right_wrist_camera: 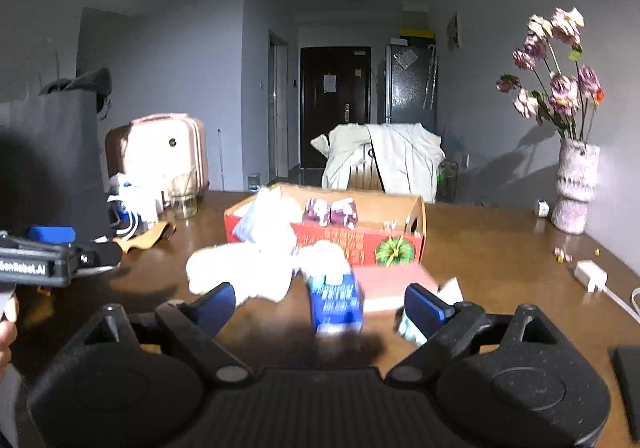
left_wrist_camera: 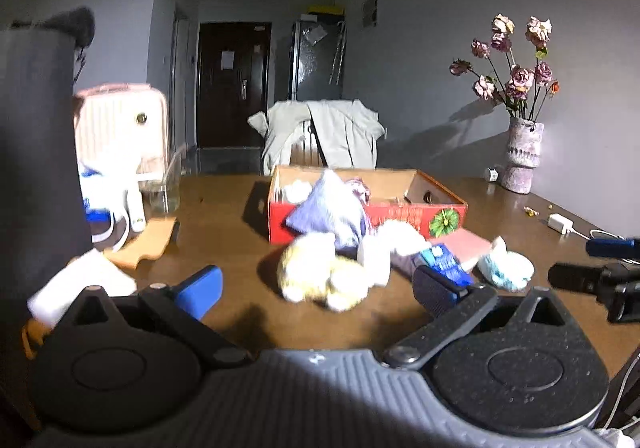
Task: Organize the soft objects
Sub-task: 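Withdraw the left tool from the box toward the blue handkerchief pack, then grasp the blue handkerchief pack with the left tool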
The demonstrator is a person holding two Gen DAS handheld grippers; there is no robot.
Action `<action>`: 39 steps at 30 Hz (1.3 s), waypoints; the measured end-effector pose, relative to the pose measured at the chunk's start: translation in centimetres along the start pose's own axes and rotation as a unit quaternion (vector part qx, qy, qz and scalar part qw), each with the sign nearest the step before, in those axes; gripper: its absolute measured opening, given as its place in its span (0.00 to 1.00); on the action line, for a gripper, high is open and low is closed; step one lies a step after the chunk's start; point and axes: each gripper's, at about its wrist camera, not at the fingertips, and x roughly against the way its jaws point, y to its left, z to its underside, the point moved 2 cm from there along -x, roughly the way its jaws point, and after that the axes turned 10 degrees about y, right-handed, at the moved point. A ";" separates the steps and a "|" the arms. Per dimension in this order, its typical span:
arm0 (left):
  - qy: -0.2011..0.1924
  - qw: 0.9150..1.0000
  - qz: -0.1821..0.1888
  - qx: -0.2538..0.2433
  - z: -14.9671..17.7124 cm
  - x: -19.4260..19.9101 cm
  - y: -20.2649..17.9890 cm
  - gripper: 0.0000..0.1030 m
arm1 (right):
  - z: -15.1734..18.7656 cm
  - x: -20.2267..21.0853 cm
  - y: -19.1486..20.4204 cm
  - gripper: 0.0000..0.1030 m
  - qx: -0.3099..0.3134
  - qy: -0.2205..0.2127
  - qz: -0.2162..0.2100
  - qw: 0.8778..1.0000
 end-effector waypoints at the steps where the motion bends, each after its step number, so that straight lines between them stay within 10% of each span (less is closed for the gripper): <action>1: 0.005 1.000 0.001 0.000 0.6 0.1 0.0 1.00 | 0.9 0.2 0.1 0.89 -0.005 0.004 0.001 1.000; 23: 0.056 0.998 0.025 -0.019 2.1 -4.2 -1.9 1.00 | 3.0 -3.1 -1.8 0.89 -0.046 0.049 0.000 0.998; 39: 0.092 0.994 0.058 -0.014 -3.1 -13.2 -3.1 1.00 | -2.5 -16.7 -3.2 0.74 -0.050 0.109 -0.018 0.993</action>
